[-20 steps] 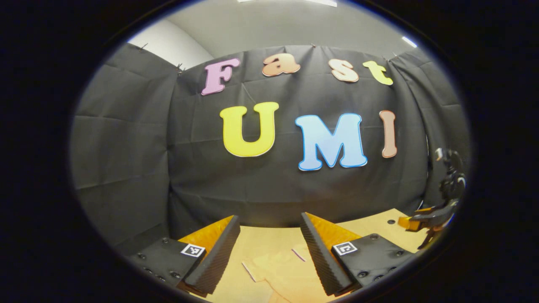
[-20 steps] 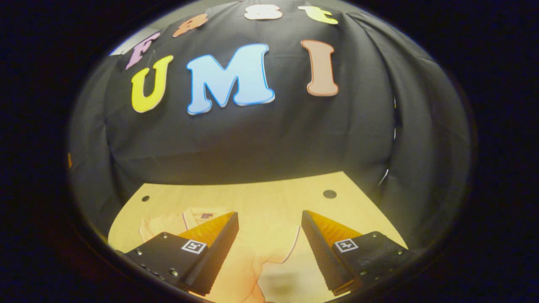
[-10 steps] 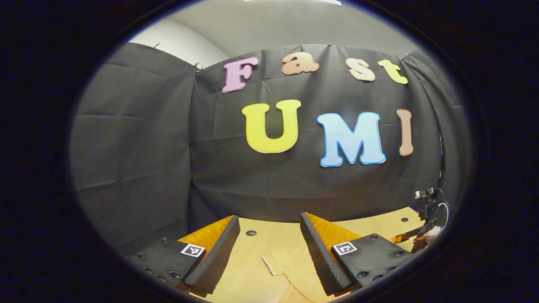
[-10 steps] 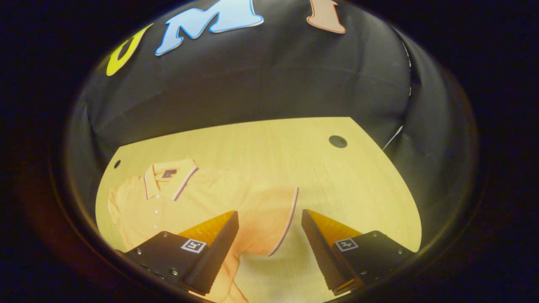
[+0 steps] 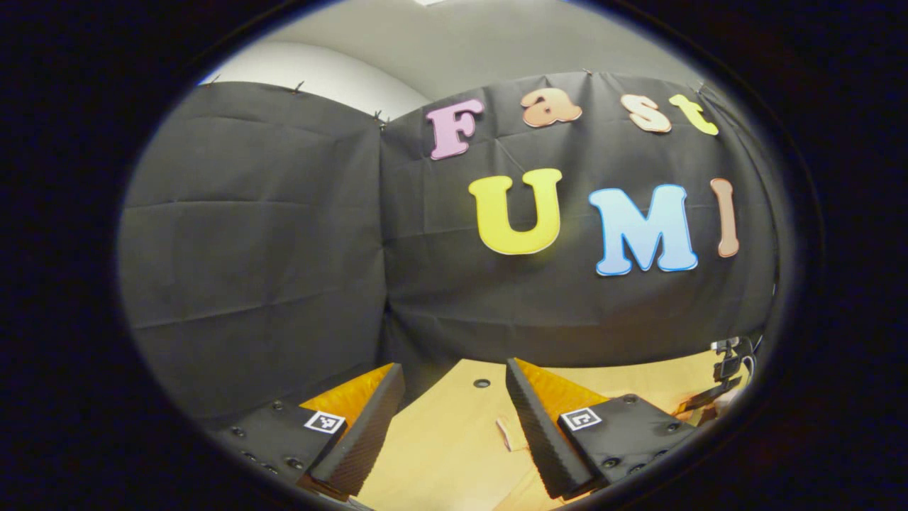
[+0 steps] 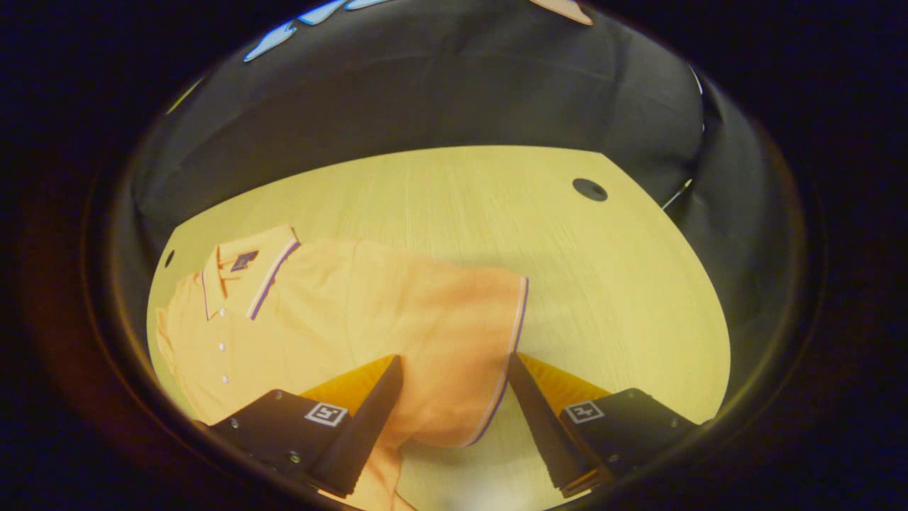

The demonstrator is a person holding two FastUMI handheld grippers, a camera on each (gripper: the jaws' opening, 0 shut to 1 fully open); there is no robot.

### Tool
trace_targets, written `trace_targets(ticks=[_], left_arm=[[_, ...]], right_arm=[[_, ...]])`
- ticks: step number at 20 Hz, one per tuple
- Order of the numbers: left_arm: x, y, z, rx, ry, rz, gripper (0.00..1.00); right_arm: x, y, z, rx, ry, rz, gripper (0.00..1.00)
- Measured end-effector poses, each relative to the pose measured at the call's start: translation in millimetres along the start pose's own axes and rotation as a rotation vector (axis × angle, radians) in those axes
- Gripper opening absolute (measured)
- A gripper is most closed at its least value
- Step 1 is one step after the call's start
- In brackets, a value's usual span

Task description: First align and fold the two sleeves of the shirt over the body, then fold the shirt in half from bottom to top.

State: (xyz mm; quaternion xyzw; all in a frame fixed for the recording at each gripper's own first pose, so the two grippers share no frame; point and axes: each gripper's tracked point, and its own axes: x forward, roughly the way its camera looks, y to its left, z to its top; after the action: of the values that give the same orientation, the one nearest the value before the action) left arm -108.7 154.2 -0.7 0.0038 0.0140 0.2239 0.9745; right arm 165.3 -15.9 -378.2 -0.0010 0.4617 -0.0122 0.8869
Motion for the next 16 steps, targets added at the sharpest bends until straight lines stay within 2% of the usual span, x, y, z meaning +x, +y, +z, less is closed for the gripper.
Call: trace_targets(ticks=[2, 5, 6, 8, 10, 11, 13, 14, 16], left_arm=[[-3.7, 5.9, -1.1, -0.004, 0.005, 0.017, 0.94], [-6.0, 5.5, 2.0, -0.02, -0.004, 0.017, 0.94], [-6.1, 2.6, 2.1, -0.031, -0.006, 0.009, 0.94], [-8.0, -2.8, -0.5, -0.054, -0.004, -0.007, 0.94], [-9.8, -5.1, -6.3, -0.064, 0.003, -0.02, 0.94], [-9.8, -6.0, -8.0, -0.063, 0.007, -0.025, 0.94], [-12.5, -2.3, -9.1, -0.053, 0.01, -0.025, 0.94], [-12.7, -0.4, -9.1, -0.047, 0.012, -0.022, 0.94], [-13.6, 4.5, -11.1, -0.036, 0.019, -0.016, 0.94]], right_arm=[[-0.1, 1.0, 1.2, 0.005, -0.001, 0.0, 0.93], [0.0, 11.3, 1.0, 0.003, 0.004, 0.012, 0.81], [0.8, 15.1, 0.4, -0.006, 0.01, 0.021, 0.69], [-0.9, 17.5, 0.6, -0.01, 0.016, 0.035, 0.35], [-1.5, 21.7, -0.9, 0.013, 0.029, 0.037, 0.19], [-1.1, 21.7, -1.8, 0.021, 0.035, 0.037, 0.13], [-2.9, 21.5, -0.9, 0.03, 0.04, 0.039, 0.13], [-1.4, 21.3, -0.3, 0.027, 0.034, 0.039, 0.04], [-1.8, 21.2, 0.6, 0.011, 0.025, 0.04, 0.04]])
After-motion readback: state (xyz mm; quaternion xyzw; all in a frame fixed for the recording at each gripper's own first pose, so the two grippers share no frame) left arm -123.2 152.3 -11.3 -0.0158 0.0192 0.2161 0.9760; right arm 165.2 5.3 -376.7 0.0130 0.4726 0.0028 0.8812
